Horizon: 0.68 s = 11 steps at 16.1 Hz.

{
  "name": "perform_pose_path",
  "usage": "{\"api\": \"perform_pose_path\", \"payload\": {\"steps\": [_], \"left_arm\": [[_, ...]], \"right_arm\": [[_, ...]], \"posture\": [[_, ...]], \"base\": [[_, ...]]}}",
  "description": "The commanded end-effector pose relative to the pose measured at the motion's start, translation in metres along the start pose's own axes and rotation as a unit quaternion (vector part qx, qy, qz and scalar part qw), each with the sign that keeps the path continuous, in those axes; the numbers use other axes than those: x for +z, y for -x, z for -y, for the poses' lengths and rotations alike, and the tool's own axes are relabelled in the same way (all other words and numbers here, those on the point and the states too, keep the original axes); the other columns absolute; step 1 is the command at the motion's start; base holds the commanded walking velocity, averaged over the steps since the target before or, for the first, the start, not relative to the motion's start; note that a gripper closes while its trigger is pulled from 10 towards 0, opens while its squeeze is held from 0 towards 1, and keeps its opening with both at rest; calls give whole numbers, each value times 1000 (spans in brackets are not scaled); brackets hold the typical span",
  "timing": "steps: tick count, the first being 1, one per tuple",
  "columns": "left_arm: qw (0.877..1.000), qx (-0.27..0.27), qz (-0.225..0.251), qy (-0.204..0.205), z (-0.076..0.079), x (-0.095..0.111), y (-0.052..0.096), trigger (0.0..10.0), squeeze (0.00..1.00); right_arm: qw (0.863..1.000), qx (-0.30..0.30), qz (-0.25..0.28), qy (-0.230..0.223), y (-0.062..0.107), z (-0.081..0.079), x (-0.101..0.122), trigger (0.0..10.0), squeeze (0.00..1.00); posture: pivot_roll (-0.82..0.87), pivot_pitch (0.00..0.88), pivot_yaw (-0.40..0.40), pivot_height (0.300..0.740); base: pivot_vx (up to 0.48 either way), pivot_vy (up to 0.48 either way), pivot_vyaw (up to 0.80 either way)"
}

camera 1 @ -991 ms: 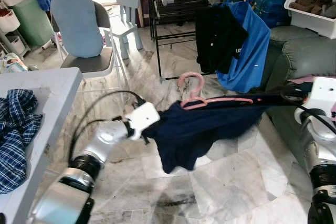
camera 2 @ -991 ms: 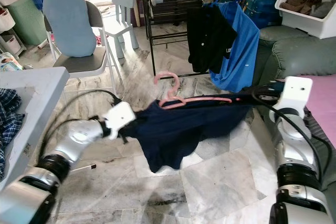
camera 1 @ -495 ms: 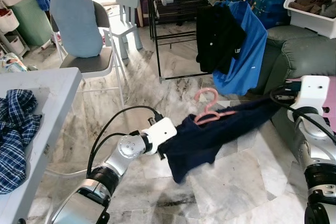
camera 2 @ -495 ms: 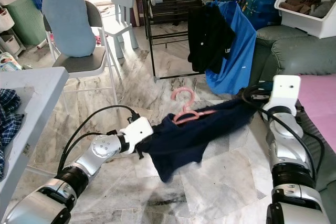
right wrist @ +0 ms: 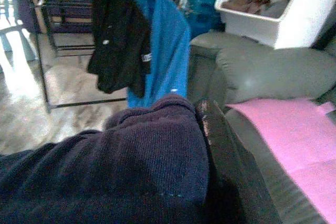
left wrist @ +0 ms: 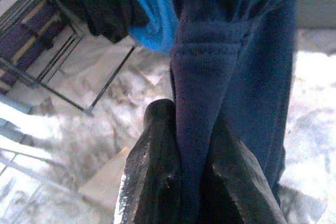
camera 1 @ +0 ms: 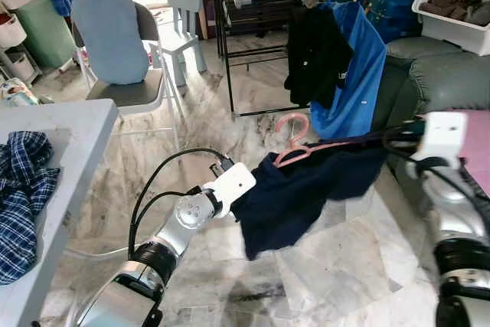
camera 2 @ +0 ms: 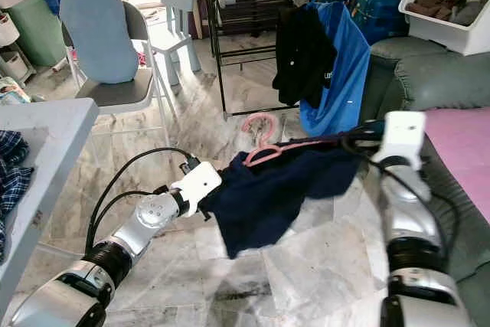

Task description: Hang hanger

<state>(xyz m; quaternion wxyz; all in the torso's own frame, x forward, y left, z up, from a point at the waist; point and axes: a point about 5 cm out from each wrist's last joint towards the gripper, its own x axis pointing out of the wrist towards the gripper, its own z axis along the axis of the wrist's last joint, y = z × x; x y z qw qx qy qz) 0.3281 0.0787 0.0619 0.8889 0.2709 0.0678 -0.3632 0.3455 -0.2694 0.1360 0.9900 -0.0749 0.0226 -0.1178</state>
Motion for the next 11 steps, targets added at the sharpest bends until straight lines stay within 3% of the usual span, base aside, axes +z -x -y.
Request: {"api": "perform_pose_path", "payload": {"steps": [1,4,5,6,9,11], "left_arm": [[999,22,-33,8,-5,-14,6,0,0],[993,62,-28,96,-2,-8,-2,0,0],[991,84,-24,105,-5,-6,-3,0,0],[981,144,-21,126,-16,-4,-2,0,0],[969,178,-21,167,-22,-4,-1,0,0],[966,190,-19,172,-26,-3,-1,0,0]], "right_arm": [[1000,-7,21,-12,-1,-2,12,0,0],[991,122,18,-42,9,-58,8,0,0],[987,158,14,-31,14,-68,6,0,0],[972,234,6,17,27,-85,-2,0,0],[963,270,-19,20,38,-93,-12,0,0],[948,316,-36,29,49,-102,-17,0,0]], "posture": [[-173,0,53,740],[-168,0,50,740],[-171,0,47,740],[-171,0,47,740],[-177,0,46,740],[-177,0,46,740]], "base": [[0,0,0],[0,0,0],[0,0,0],[0,0,0],[0,0,0],[0,0,0]]}}
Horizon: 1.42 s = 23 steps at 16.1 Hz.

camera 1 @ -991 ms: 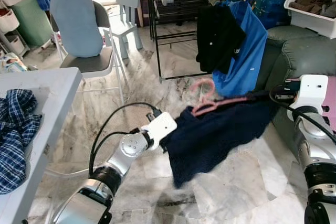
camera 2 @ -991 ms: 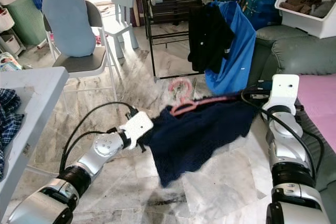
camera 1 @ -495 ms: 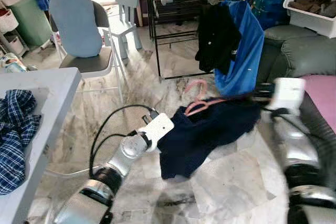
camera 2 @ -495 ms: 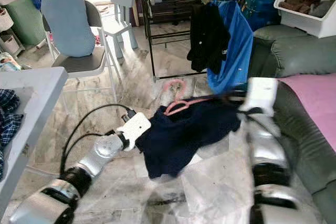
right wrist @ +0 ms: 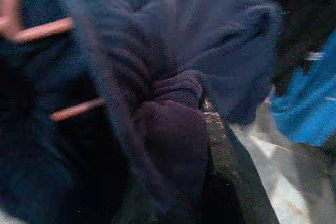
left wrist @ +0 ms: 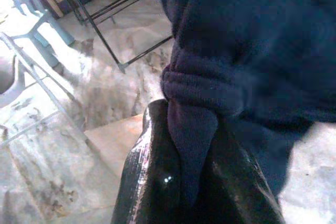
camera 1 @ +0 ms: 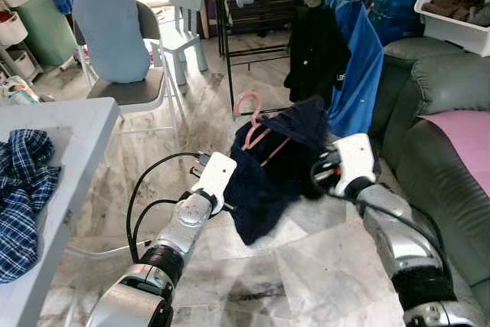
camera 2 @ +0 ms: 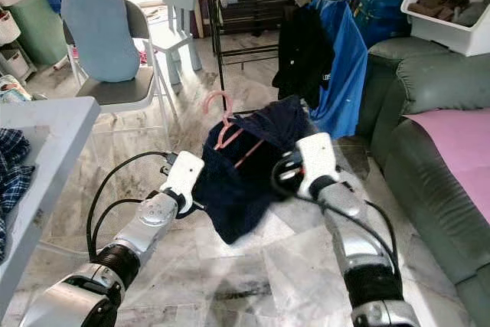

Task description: Hang hanger

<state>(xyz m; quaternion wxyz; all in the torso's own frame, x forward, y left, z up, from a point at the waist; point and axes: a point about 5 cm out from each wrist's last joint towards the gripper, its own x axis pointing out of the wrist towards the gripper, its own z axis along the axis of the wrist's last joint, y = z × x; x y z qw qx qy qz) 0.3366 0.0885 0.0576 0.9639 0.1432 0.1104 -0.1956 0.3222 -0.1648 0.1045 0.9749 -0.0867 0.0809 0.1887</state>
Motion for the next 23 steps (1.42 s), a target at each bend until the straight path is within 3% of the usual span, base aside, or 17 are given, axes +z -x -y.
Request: {"api": "perform_pose_path", "payload": {"steps": [1,3,4,5,7,8,10,12,13,14,16,19,23], "left_arm": [[999,37,18,20,-14,13,-4,0,0],[998,46,23,42,-17,18,-6,0,0],[998,44,28,48,-18,21,-6,0,0],[997,36,34,52,-17,24,-7,0,0],[998,5,55,41,-15,29,-6,0,0],[997,-17,65,28,-15,29,-4,0,0],[997,-43,69,3,-18,27,-1,0,0],[994,-73,73,-29,-22,24,3,0,0],[994,-78,63,-47,-31,18,7,0,0],[994,-75,59,-49,-34,17,7,0,0],[996,-59,59,-44,-44,18,8,0,0],[994,-57,64,-70,-59,24,10,0,0],[983,-86,57,-153,-70,24,15,0,0]], "right_arm": [[999,40,-12,6,3,-10,-3,0,0],[987,140,-63,42,16,-36,-22,0,0],[982,160,-78,54,20,-41,-27,4471,0],[982,152,-82,78,20,-40,-29,10000,0],[986,121,-60,94,18,-30,-24,10000,0],[988,116,-39,92,19,-25,-18,10000,1000],[985,131,-15,112,23,-19,-7,10000,1000],[971,181,-7,153,33,-19,-2,10000,1000],[956,223,-23,188,41,-20,-2,10000,1000],[952,232,-29,198,42,-20,-3,10000,1000],[924,276,-51,258,50,-24,-13,10000,1000],[915,318,-51,241,59,-25,-13,10000,1000],[921,292,-32,257,60,-5,0,10000,1000]], "posture": [[-175,0,46,740],[-175,0,44,740],[-174,0,44,740],[-174,0,44,740],[-171,0,45,740],[-170,0,44,740],[-171,0,51,740],[-169,0,52,740],[-170,0,53,740],[-170,0,53,740],[-170,0,53,740],[-178,0,50,740],[-183,0,51,740]], "base": [[0,0,0],[0,0,0],[0,0,0],[0,0,0],[0,0,0],[0,0,0],[0,0,0],[0,0,0],[0,0,0],[0,0,0],[0,0,0],[0,0,0],[0,0,0]]}}
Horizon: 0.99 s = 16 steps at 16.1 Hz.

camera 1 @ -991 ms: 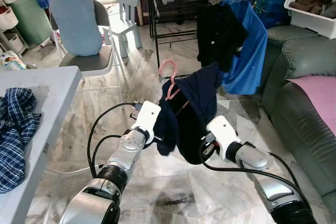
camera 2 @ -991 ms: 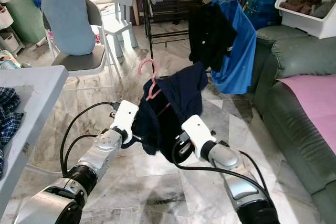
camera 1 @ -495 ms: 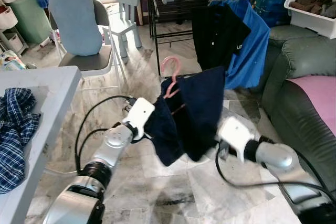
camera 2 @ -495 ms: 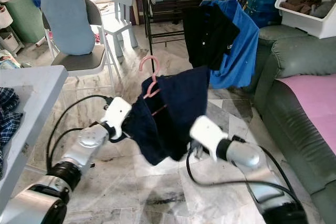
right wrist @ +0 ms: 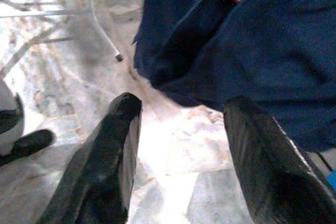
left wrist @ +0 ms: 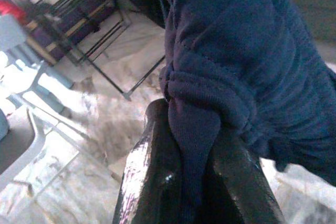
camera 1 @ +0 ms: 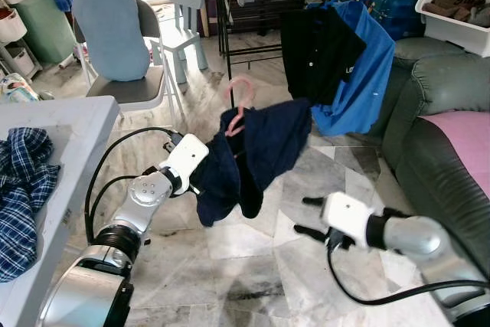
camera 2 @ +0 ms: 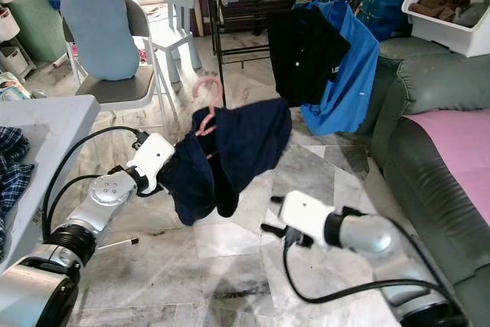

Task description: Hang hanger

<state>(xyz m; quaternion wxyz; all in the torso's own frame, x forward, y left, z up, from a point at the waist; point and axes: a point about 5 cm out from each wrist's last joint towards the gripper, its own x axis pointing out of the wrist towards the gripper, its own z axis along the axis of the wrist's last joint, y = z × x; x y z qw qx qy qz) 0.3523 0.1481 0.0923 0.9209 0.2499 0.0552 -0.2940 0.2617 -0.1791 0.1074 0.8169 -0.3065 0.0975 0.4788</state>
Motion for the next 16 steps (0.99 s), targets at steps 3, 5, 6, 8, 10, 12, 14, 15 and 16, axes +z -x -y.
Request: {"api": "perform_pose_path", "payload": {"steps": [3,5,6,8,10,12,14,15,16], "left_arm": [[998,-32,11,-51,-4,2,5,0,0],[994,-72,23,-73,1,1,8,0,0],[993,-82,25,-78,2,2,9,0,0],[984,-131,38,-114,12,1,12,0,0],[979,-155,47,-125,17,1,13,0,0],[969,-190,74,-142,25,7,14,0,0],[965,-198,81,-153,27,9,14,0,0],[963,-202,91,-156,28,12,14,0,0],[961,-205,101,-157,29,15,13,0,0]], "right_arm": [[998,-52,-11,37,16,23,-3,10000,1000],[996,-71,-29,53,25,35,-10,10000,1000],[995,-70,-34,56,26,36,-12,10000,1000],[993,-84,-33,70,30,46,-12,10000,1000],[992,-91,-31,77,31,49,-11,10000,1000],[992,-92,-26,84,30,52,-10,10000,1000],[992,-92,-24,85,29,54,-10,10000,1000],[993,-90,-20,75,28,54,-12,10000,1000],[994,-87,-19,64,27,52,-15,10000,1000]], "posture": [[-181,0,53,740],[-175,0,48,740],[-175,0,48,740],[-171,0,45,740],[-174,0,45,740],[-172,0,44,740],[-171,0,43,740],[-170,0,42,740],[-168,0,42,740]], "base": [[0,0,0],[0,0,0],[0,0,0],[0,0,0],[0,0,0],[0,0,0],[0,0,0],[0,0,0],[0,0,0]]}}
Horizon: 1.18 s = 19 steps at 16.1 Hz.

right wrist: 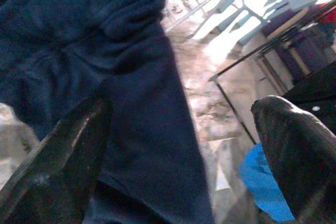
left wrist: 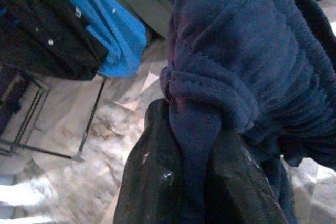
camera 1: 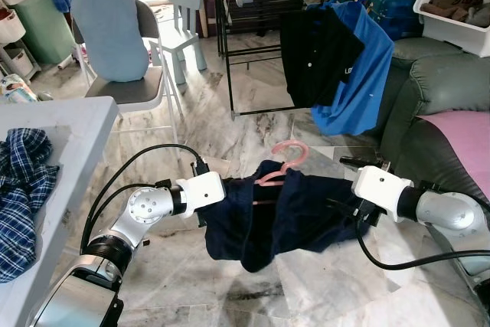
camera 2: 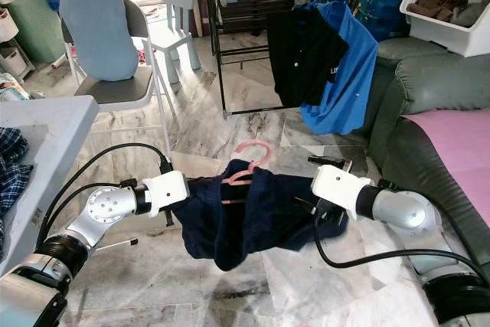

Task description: Hang hanger

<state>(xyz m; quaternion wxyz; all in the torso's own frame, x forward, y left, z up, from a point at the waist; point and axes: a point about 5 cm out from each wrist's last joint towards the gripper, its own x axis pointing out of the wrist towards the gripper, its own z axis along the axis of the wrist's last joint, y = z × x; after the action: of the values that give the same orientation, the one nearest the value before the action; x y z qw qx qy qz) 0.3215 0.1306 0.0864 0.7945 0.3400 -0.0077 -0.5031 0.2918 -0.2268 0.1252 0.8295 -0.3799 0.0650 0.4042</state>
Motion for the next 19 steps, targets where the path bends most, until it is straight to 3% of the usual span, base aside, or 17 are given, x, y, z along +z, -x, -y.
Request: {"api": "perform_pose_path", "payload": {"steps": [1,5,6,7,8,16,17,18,19], "left_arm": [[999,5,30,-30,-7,12,-1,0,0],[995,-13,75,-64,-4,27,-6,0,0],[994,-17,83,-67,-3,29,-7,0,0],[993,-23,89,-70,-2,31,-8,0,0],[992,-30,94,-74,1,33,-8,0,0],[993,-38,70,-85,3,25,-6,0,0],[994,-37,67,-84,3,23,-6,0,0],[994,-33,63,-82,3,22,-5,0,0],[994,-31,59,-81,2,21,-5,0,0]], "right_arm": [[1000,3,9,-5,0,1,1,10000,1000],[999,32,1,-24,0,-6,-6,10000,1000],[999,36,3,-27,0,-6,-6,4784,1000],[999,42,5,-28,0,-7,-6,1804,561],[998,49,7,-28,0,-8,-6,0,0],[995,98,8,-30,4,-10,0,0,0],[995,94,5,-24,5,-7,1,3765,0],[996,84,6,-29,6,-4,1,8941,0],[996,89,-2,-31,7,-4,0,10000,1000]], "posture": [[-167,0,42,740],[-165,0,43,740],[-167,0,44,740],[-166,0,44,740],[-166,0,46,740],[-166,0,47,740],[-167,0,48,740],[-167,0,48,740],[-167,0,48,740]], "base": [[0,0,0],[0,0,0],[0,0,0],[0,0,0],[0,0,0],[0,0,0],[0,0,0],[0,0,0],[0,0,0]]}}
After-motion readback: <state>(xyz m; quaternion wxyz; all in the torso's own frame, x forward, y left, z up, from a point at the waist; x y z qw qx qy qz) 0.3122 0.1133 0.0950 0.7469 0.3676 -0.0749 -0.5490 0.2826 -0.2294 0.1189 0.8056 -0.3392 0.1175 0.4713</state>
